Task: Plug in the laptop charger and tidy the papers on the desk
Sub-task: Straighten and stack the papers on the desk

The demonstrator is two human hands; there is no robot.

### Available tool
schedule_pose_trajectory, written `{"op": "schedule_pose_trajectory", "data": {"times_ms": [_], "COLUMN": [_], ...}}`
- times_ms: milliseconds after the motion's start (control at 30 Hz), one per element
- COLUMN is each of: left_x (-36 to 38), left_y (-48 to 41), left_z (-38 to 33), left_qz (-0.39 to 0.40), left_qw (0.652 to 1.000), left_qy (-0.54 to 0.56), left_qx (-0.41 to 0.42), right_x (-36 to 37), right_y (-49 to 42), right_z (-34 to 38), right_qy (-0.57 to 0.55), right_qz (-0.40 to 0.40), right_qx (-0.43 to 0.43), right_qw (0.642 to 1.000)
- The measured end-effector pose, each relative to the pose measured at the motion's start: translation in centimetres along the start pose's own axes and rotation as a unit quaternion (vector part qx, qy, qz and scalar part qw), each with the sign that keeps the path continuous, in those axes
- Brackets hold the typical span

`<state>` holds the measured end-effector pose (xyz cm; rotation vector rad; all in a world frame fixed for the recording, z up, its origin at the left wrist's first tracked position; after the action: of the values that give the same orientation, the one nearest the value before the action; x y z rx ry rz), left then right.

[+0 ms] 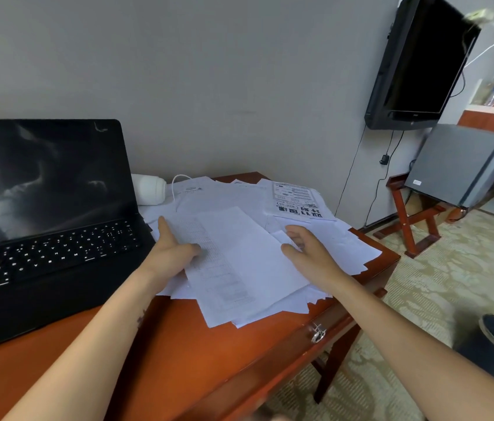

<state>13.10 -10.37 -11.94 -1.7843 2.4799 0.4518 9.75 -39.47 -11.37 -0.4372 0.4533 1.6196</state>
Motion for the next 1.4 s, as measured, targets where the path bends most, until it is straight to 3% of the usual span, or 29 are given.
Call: {"op": "schedule_pose_trajectory", "data": {"times_ms": [133, 200, 267, 400, 533, 667, 867, 1233, 1400], "left_x": [0.3, 0.5, 0.5, 0.8, 0.6, 0.3, -1.4, -6.9, -6.9], "left_y": [-0.6, -0.7, -0.9, -0.9, -0.7, -0.3, -0.2, 4.8, 5.4], "left_z": [1.2, 1.8, 2.2, 2.2, 2.1, 1.9, 0.6, 3.2, 3.2], "left_qz": [-0.013, -0.004, 0.001, 0.023, 0.013, 0.012, -0.004, -0.031, 0.01], "left_qw": [0.997, 0.996, 0.994, 0.988, 0.993, 0.996, 0.998, 0.998, 0.996], "left_qy": [0.068, 0.068, 0.093, 0.144, 0.097, 0.035, -0.021, 0.05, 0.091], "left_qx": [-0.029, -0.051, -0.057, -0.053, -0.062, -0.083, -0.062, -0.018, 0.012], "right_x": [1.0, 2.1, 2.7, 2.6, 1.8, 0.2, 0.2, 4.6, 4.7], "right_y": [-0.2, 0.0, 0.3, 0.6, 0.7, -0.5, -4.4, -6.0, -6.5], "right_z": [-0.4, 0.3, 0.6, 0.7, 0.6, 0.5, 0.2, 3.2, 3.7], "right_qy": [0.134, 0.239, 0.261, 0.216, 0.072, 0.009, -0.004, 0.166, 0.047], "right_qz": [0.041, 0.057, 0.06, 0.056, 0.05, 0.004, -0.018, -0.003, -0.059], "right_qx": [0.056, 0.029, -0.003, -0.068, -0.08, -0.057, 0.027, 0.054, 0.048], "right_qw": [0.989, 0.969, 0.964, 0.972, 0.993, 0.998, 0.999, 0.985, 0.996]}}
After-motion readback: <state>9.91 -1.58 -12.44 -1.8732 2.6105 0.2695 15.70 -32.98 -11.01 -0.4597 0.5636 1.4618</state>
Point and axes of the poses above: each hand's wrist, its own y-axis away from the middle knuckle, its own x-axis out of the palm, z = x × y, the point moved 10 cm from there along -y, towards the middle knuckle, and after that the axes turned 14 degrees about z, right-handed, at the moved point
